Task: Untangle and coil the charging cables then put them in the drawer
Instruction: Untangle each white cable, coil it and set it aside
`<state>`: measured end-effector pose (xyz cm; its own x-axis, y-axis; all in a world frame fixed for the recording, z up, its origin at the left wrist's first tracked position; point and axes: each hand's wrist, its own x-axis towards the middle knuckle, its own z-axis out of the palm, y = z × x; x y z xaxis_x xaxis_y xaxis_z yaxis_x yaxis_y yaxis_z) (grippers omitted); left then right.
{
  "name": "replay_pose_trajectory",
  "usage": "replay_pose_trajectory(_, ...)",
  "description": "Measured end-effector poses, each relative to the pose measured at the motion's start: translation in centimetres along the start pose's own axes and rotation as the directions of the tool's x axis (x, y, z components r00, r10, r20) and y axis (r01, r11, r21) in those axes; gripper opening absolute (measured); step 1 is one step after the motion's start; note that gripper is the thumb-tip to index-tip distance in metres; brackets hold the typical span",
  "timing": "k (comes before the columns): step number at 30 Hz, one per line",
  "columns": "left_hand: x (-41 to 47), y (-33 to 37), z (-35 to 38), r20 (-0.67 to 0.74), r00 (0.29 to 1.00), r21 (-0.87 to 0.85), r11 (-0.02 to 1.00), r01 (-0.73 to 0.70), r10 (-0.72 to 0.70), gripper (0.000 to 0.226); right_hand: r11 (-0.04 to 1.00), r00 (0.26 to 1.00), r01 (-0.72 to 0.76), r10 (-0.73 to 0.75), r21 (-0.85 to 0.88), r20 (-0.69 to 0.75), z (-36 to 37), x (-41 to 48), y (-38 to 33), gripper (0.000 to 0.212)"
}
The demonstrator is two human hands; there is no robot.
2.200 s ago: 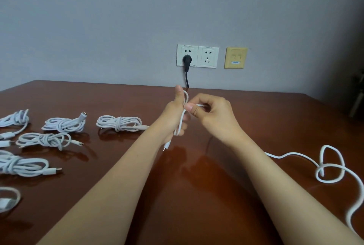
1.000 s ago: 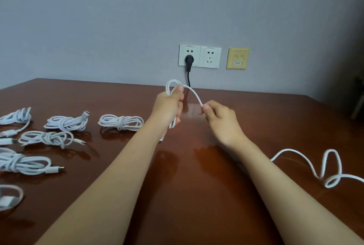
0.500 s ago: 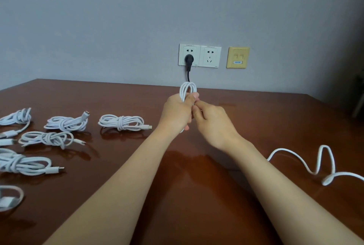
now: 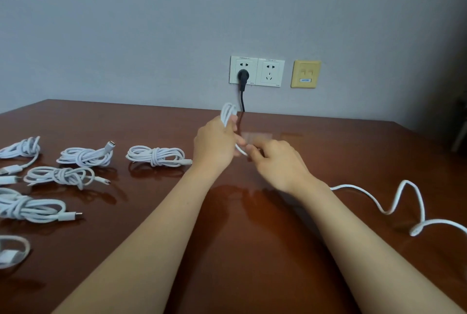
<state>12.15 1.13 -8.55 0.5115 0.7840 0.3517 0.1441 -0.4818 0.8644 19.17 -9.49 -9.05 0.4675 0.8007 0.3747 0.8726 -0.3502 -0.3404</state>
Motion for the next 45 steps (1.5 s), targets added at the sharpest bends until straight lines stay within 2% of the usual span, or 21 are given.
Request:
replay_pose_trajectory(2, 0.2, 0.4, -0.5, 0.029, 0.99, -0.323, 0.936, 0.14, -0.138, 0.027, 1.0, 1.0, -0.002, 0.002, 0.019, -0.001, 0.1, 0.0, 0.6, 0.028)
replay_pose_trajectory(5, 0.5, 0.8, -1.2, 0.102, 0.964, -0.597, 0.76, 0.256, -0.245, 0.028, 0.997, 1.0, 0.009, -0.008, 0.075, -0.021, 0.2, 0.2, 1.0, 0.037)
replay_pose_trajectory(9, 0.5, 0.8, -1.4, 0.122, 0.943, -0.748, 0.596, 0.293, -0.31, 0.03, 0.986, 0.999, 0.047, -0.043, 0.159, -0.032, 0.0, 0.2, 0.9, 0.039)
replay_pose_trajectory(13, 0.8, 0.7, -2.1, 0.089, 0.935, -0.786, 0.552, 0.277, -0.343, 0.034, 0.986, 1.0, 0.01, -0.005, 0.166, -0.029, -0.3, 0.3, 1.5, 0.039)
replay_pose_trajectory(17, 1.0, 0.5, -2.7, 0.042, 0.921, -0.78, 0.564, 0.272, -0.386, 0.034, 0.994, 0.994, -0.057, 0.065, 0.091, -0.085, -0.4, 0.3, 2.3, 0.049)
replay_pose_trajectory(19, 0.9, 0.6, -2.6, 0.04, 0.918, -0.754, 0.59, 0.287, -0.395, 0.034, 0.992, 0.989, -0.051, 0.066, 0.115, -0.13, -0.5, 0.3, 2.3, 0.045)
replay_pose_trajectory(23, 0.9, 0.5, -2.4, 0.014, 0.924, -0.662, 0.689, 0.295, -0.382, 0.033, 0.965, 0.991, 0.015, 0.02, 0.261, -0.13, -1.2, 0.3, 1.6, 0.031)
replay_pose_trajectory(29, 0.4, 0.4, -2.1, 0.029, 0.939, -0.48, 0.82, 0.313, -0.342, 0.035, 0.881, 0.998, 0.062, -0.046, 0.469, -0.045, -1.4, 0.1, 0.3, 0.035)
replay_pose_trajectory(31, 0.0, 0.8, -1.9, 0.105, 0.947, -0.374, 0.871, 0.32, -0.303, 0.038, 0.853, 0.997, 0.076, -0.071, 0.516, -0.029, -1.2, 0.1, -0.1, 0.034)
replay_pose_trajectory(34, -0.9, 1.1, -1.1, 0.326, 0.916, -0.223, 0.923, 0.313, -0.232, 0.057, 0.817, 0.995, 0.098, -0.097, 0.569, -0.032, -0.9, 0.2, -0.6, 0.033)
replay_pose_trajectory(36, -1.4, 1.3, -0.6, 0.463, 0.862, -0.229, 0.912, 0.341, -0.206, 0.068, 0.796, 0.995, 0.098, -0.086, 0.597, -0.049, -0.8, 0.2, -0.6, 0.03)
replay_pose_trajectory(41, -1.7, 2.0, -0.7, 0.635, 0.755, -0.287, 0.857, 0.428, -0.164, 0.076, 0.746, 0.994, 0.051, 0.025, 0.664, -0.105, -1.1, 0.2, -0.1, 0.017)
replay_pose_trajectory(45, -2.0, 2.0, -1.1, 0.762, 0.64, -0.227, 0.886, 0.405, -0.097, 0.062, 0.811, 0.983, 0.012, 0.097, 0.585, -0.155, -1.0, 0.2, 0.4, 0.021)
